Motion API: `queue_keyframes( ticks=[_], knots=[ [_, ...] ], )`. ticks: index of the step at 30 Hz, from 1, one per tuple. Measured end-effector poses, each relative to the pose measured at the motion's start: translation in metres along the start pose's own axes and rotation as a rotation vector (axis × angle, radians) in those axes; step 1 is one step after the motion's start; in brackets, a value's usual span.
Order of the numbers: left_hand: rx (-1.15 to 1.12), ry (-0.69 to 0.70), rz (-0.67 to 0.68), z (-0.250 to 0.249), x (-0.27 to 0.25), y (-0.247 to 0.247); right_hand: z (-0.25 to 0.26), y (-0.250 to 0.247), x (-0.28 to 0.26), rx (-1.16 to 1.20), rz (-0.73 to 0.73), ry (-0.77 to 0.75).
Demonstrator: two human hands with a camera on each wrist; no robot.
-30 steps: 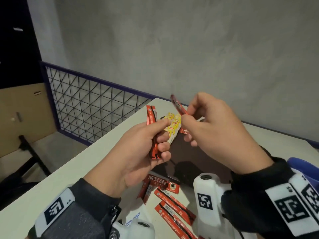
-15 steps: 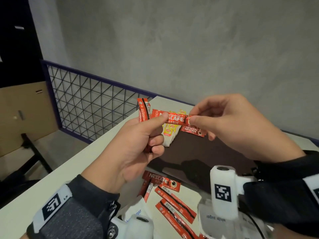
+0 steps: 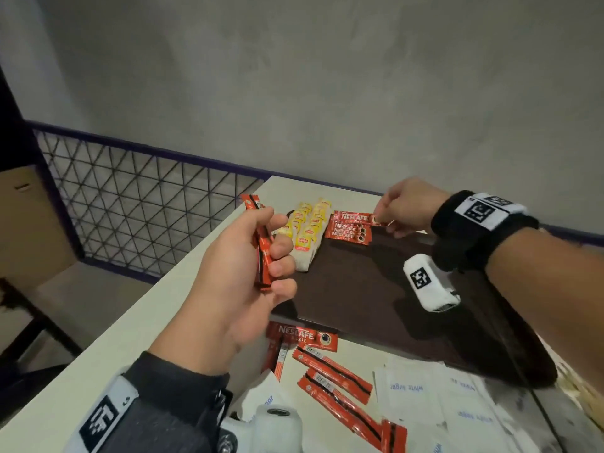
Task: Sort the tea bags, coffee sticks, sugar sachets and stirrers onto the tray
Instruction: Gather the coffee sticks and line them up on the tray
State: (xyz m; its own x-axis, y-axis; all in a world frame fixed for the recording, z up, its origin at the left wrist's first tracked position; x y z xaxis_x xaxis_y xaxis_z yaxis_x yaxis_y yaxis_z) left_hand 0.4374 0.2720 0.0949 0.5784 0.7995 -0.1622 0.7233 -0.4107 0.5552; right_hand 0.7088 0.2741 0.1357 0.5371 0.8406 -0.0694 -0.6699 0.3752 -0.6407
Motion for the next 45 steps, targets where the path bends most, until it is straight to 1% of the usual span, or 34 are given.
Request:
queue_keyframes(
  ticks=[1,3,5,7,9,12,16,22,29,32,37,45],
  knots=[
    [0.000,-0.002,0.001,-0.001,0.000,0.000,-0.011,0.002,0.008,-0.059,0.030,0.032],
    [0.002,0.014,0.003,-0.002,-0.001,0.000,-0.027,0.008,0.020,-0.118,0.038,0.041],
    [0.010,0.041,-0.005,-0.002,-0.003,0.001,-0.036,0.014,0.029,-0.127,0.020,0.022],
    [0.023,0.063,-0.014,-0.002,-0.004,0.002,-0.041,0.022,0.037,-0.126,0.040,0.032],
    [0.045,0.073,-0.016,-0.001,-0.004,0.002,-0.047,0.031,0.045,-0.114,0.061,0.064],
    [0.077,0.085,-0.015,0.000,-0.004,0.002,-0.052,0.037,0.056,-0.100,0.050,0.131],
    [0.076,0.093,-0.015,-0.001,-0.003,0.002,-0.050,0.040,0.063,-0.107,0.038,0.163],
    [0.069,0.104,-0.024,-0.002,-0.002,0.001,-0.046,0.043,0.067,-0.150,0.039,0.151],
    [0.077,0.099,-0.024,0.001,-0.003,0.004,-0.042,0.051,0.068,-0.245,0.055,0.132],
    [0.078,0.102,-0.028,0.000,-0.004,0.004,-0.041,0.053,0.068,-0.296,0.037,0.123],
    [0.064,0.098,-0.035,-0.001,-0.004,0.004,-0.039,0.054,0.068,-0.325,0.024,0.146],
    [0.040,0.079,0.000,0.001,-0.006,0.005,-0.039,0.055,0.072,-0.369,0.005,0.126]
  ],
)
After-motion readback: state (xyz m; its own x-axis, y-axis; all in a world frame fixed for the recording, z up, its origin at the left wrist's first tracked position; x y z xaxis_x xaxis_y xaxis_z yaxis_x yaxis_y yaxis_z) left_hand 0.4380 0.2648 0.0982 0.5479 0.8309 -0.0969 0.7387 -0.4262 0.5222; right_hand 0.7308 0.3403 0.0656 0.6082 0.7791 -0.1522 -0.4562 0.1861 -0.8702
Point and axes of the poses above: each hand's wrist, its own x-axis towards the middle knuckle, its own y-axis out of the palm, z = x × y, the point moved 3 cm from there along x, towards the middle knuckle, and after that the axes turned 8 degrees about x, right-handed, at the moved point
